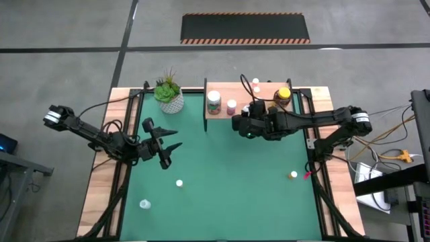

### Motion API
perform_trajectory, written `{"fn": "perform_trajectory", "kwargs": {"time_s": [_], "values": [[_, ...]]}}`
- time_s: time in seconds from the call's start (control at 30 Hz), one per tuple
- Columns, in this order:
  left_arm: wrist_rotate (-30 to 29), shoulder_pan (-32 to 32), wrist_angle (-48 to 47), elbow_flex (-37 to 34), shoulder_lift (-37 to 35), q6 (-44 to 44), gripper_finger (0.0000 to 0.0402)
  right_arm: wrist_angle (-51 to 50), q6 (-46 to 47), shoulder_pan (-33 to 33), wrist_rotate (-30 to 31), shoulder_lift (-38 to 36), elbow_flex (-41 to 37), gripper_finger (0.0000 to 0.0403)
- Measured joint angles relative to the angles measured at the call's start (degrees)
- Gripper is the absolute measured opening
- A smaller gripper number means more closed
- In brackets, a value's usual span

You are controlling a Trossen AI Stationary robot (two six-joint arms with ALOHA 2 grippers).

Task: Pick and place medicine bottles onto shelf by color
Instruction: Put the right transparent medicine bottles on the shelf

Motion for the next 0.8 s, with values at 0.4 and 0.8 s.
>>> {"fn": "perform_trajectory", "kwargs": {"time_s": [0.4, 0.8], "values": [[0.0, 0.0, -0.01, 0.0, 0.04, 0.0, 0.0185, 1.21, -2.4, -2.08, 0.0, 3.22, 0.18, 0.0139], [0.02, -0.02, 0.0, 0.0, 0.05, 0.0, 0.0185, -1.94, -2.1, -3.3, -0.22, 3.87, 0.33, 0.0156]]}}
